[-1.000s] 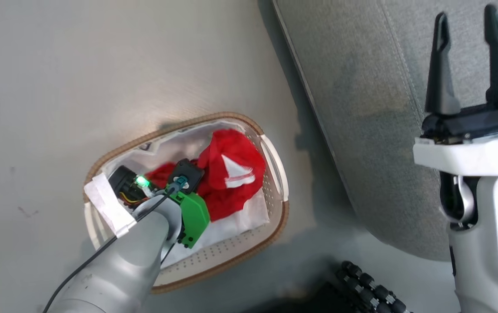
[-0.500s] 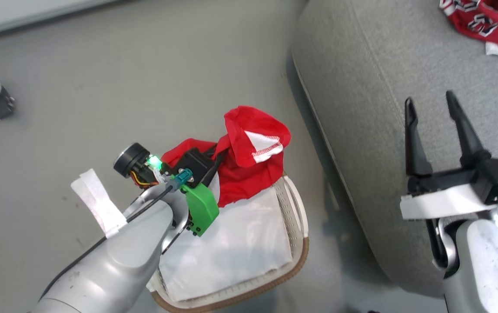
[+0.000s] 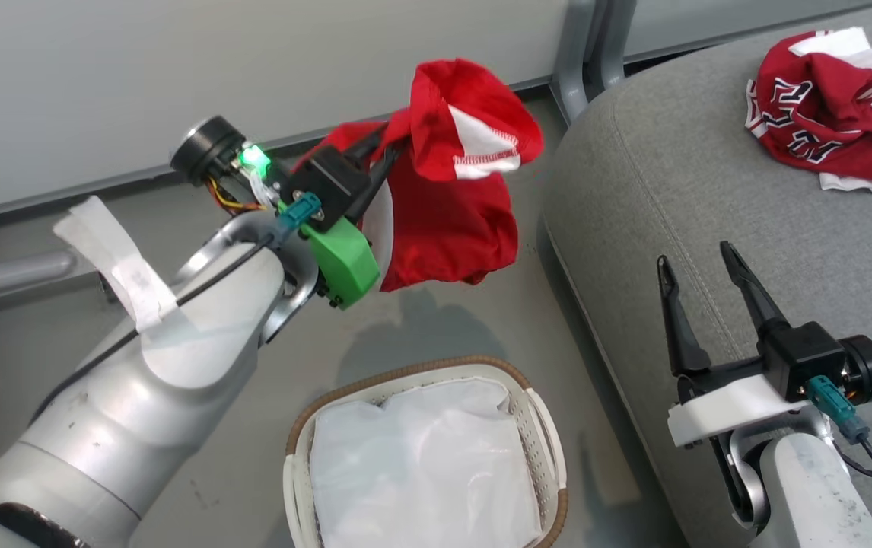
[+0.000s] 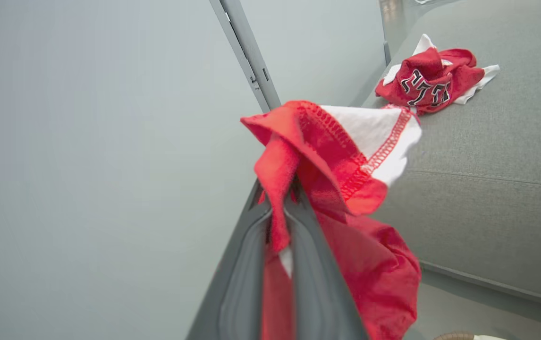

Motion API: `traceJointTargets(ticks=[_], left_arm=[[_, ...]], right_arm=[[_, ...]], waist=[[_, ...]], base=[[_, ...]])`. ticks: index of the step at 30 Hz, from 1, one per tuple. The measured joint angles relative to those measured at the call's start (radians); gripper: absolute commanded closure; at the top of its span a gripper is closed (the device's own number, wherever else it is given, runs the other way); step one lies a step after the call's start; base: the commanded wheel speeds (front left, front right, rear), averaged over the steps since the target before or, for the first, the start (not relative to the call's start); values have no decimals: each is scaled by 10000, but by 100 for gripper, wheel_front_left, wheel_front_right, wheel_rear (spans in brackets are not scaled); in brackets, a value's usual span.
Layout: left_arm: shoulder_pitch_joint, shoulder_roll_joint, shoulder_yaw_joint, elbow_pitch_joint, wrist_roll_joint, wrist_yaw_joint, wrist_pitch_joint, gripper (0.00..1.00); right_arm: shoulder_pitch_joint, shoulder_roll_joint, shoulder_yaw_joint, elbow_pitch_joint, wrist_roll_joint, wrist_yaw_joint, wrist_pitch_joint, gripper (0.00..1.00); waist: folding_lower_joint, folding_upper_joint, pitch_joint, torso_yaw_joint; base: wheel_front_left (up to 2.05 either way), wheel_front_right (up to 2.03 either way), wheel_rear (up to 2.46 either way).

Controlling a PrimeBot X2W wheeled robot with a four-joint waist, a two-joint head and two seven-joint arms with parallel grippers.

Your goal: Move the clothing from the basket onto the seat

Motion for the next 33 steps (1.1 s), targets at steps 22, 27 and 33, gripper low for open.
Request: traceJointTargets(ticks=[22,27,33], left_arm=[[-1193,-336,242,-945,-391,128,384,100],[-1337,-523,69,-1323,-428,102,393,100],[-1361,-765,-109,-1749,-497,88,408,100]], right_arm=[[-1994,0,3020,1358,178,0,-2,0],[-3045,-15,3321,2282,-33,0,-2,0],[-4035,-128,3687,3348,-10,0,-2,0]], waist=[[0,0,-1258,380],[0,0,-1296,609],[0,0,-1337,940]], base=[[0,0,0],[0,0,0],[0,0,0]])
